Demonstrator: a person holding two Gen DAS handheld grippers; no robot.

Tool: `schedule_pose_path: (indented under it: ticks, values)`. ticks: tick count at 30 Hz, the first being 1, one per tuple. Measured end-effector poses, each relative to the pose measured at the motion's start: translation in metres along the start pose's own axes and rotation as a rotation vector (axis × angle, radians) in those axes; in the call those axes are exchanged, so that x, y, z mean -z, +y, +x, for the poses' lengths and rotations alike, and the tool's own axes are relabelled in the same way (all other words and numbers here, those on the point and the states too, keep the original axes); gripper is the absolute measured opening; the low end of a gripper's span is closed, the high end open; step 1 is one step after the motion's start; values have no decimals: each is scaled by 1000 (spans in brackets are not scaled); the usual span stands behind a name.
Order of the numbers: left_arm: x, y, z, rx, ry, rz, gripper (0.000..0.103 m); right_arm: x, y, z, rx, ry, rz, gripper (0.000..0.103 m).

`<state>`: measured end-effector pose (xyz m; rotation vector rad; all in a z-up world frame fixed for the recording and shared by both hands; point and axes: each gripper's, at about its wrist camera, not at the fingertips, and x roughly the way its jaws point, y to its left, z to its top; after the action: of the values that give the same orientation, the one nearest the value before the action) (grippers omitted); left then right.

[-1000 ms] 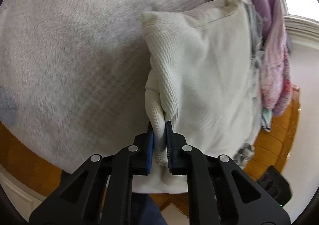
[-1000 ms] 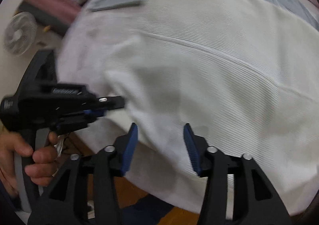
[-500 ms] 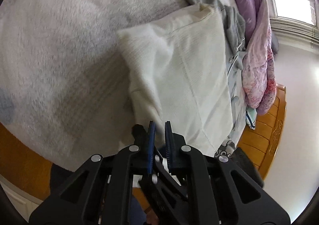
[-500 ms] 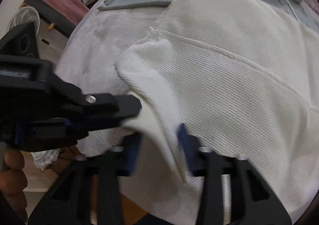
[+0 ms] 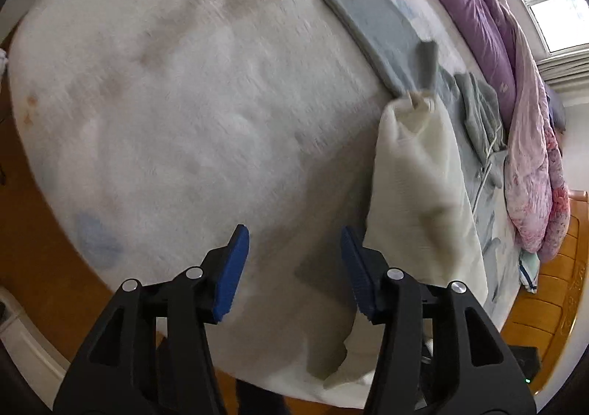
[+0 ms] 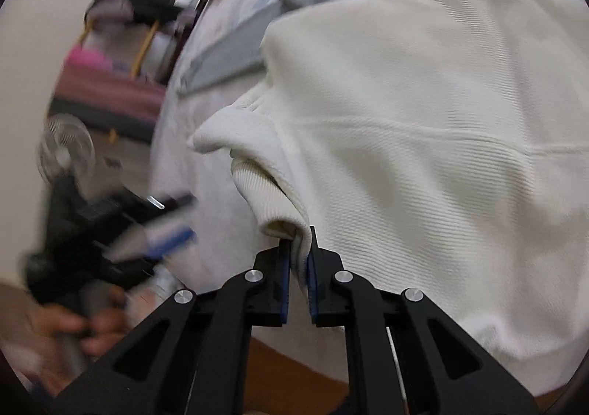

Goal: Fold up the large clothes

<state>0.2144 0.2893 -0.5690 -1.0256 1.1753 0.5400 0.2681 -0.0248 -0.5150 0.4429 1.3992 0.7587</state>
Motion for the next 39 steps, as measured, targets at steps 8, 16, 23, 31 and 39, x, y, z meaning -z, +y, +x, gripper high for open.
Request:
schedule_pose_path:
  ticks: [8, 16, 23, 31, 39]
  values:
    - [60, -102, 21, 135, 11, 194, 52, -18, -44, -102, -70, -114, 89, 7]
    - [133, -207, 26, 319, 50, 389, 53, -10, -106, -195, 17, -287, 192, 7]
    - [211, -262, 77, 281, 233, 585, 53, 37, -183, -207, 99, -312, 407, 4]
    - [206, -239, 93, 162, 220, 534, 53, 69, -229, -191, 11, -220, 562, 3]
    - [195, -233, 91, 141, 211, 503, 62, 14, -231, -235, 133, -319, 386, 58]
